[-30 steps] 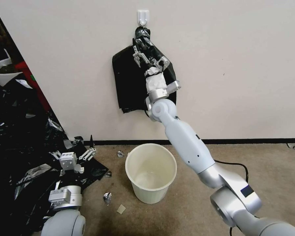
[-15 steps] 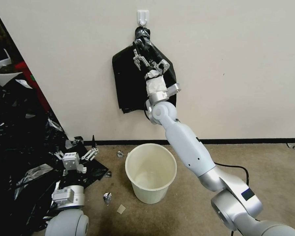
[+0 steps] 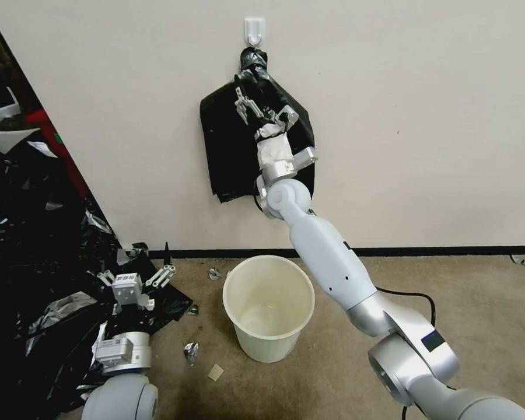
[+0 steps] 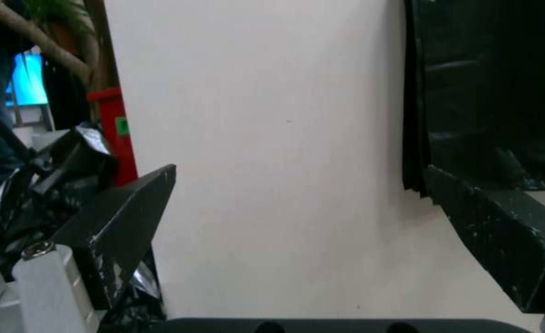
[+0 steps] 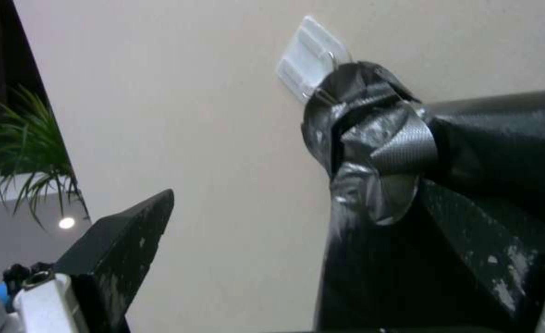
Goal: Place a trash bag onto the trash bin.
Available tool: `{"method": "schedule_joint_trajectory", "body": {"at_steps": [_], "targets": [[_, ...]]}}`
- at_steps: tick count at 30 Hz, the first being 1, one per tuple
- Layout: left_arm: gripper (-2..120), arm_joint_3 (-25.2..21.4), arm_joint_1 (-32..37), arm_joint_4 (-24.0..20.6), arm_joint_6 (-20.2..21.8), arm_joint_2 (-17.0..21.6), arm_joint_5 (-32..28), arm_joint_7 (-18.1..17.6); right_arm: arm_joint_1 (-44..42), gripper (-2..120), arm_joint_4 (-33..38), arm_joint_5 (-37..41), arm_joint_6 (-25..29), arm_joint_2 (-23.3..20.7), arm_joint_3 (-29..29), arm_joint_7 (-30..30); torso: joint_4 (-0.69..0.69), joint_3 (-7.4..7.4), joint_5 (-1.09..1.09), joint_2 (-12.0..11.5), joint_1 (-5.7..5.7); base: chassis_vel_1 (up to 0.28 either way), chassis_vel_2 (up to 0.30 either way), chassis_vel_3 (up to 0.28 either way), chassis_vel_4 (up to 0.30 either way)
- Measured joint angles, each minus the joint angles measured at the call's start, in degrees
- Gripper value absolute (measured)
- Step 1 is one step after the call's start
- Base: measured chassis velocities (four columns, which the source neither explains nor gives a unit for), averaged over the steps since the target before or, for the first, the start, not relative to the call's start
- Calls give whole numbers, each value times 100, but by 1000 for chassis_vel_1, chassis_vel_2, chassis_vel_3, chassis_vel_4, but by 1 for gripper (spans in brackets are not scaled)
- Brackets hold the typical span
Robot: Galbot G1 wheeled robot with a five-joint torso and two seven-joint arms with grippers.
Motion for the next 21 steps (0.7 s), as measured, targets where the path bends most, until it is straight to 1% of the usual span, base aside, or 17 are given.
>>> {"method": "schedule_joint_trajectory", "body": {"at_steps": [9, 16, 21], "targets": [[100, 6, -2, 49, -41, 27, 26, 0, 47, 100, 41, 3, 3, 18, 47, 0, 0, 0, 0, 1, 0, 0, 0, 0, 0], [100, 52, -37, 167, -105, 29, 75, -9, -41, 100, 287, -2, 11, 24, 66, -62, 0, 0, 0, 1, 0, 0, 0, 0, 0], [100, 94, -43, 216, -151, 6, 118, -23, -37, 100, 162, -13, 11, 61, 80, -53, 0, 0, 0, 1, 0, 0, 0, 0, 0]]}}
